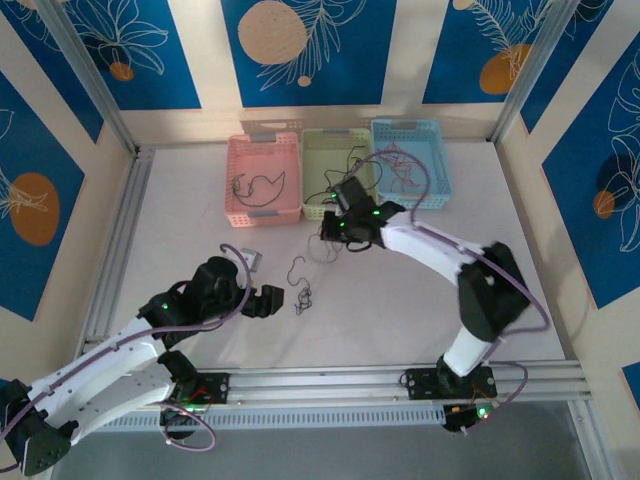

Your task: Untangle the cables

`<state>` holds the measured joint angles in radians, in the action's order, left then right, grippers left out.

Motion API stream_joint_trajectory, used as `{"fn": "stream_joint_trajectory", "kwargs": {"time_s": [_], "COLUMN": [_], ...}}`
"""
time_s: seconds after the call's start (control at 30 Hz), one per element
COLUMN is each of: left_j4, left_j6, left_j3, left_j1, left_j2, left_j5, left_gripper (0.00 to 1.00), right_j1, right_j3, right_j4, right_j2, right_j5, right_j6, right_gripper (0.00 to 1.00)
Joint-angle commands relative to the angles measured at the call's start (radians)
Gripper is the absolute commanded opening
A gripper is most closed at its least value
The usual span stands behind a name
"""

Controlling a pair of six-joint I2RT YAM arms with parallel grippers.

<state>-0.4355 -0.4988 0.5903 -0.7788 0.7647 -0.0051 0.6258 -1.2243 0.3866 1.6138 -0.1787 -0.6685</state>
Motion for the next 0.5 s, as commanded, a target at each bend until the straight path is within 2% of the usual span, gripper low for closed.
{"fn": "stream_joint_trajectory", "kwargs": {"time_s": [0.0, 0.23, 0.47], "left_j4": [0.009, 0.150, 0.230], "left_j6": [-0.001, -0.014, 0.004], "left_j3": [-0.021, -0.045, 0.005], "left_j1": [0.014, 0.014, 0.013], "left_j2": [-0.003, 0.108, 0.254], "left_j5": [0.015, 0.139, 0.191], "left_gripper": [0.89, 0.91, 0.91], "right_j1": [-0.048, -0.103, -0.217], "right_j3": [0.017, 0.003, -0.110], "right_j4": [-0.075, -0.100, -0.047], "right_j2": [-0.129, -0.341, -0.315], "right_j5": [0.085, 0.176, 0.249], "right_j6": [0.055, 0.098, 0.022], "right_gripper": [0.00, 0.00, 0.00]}}
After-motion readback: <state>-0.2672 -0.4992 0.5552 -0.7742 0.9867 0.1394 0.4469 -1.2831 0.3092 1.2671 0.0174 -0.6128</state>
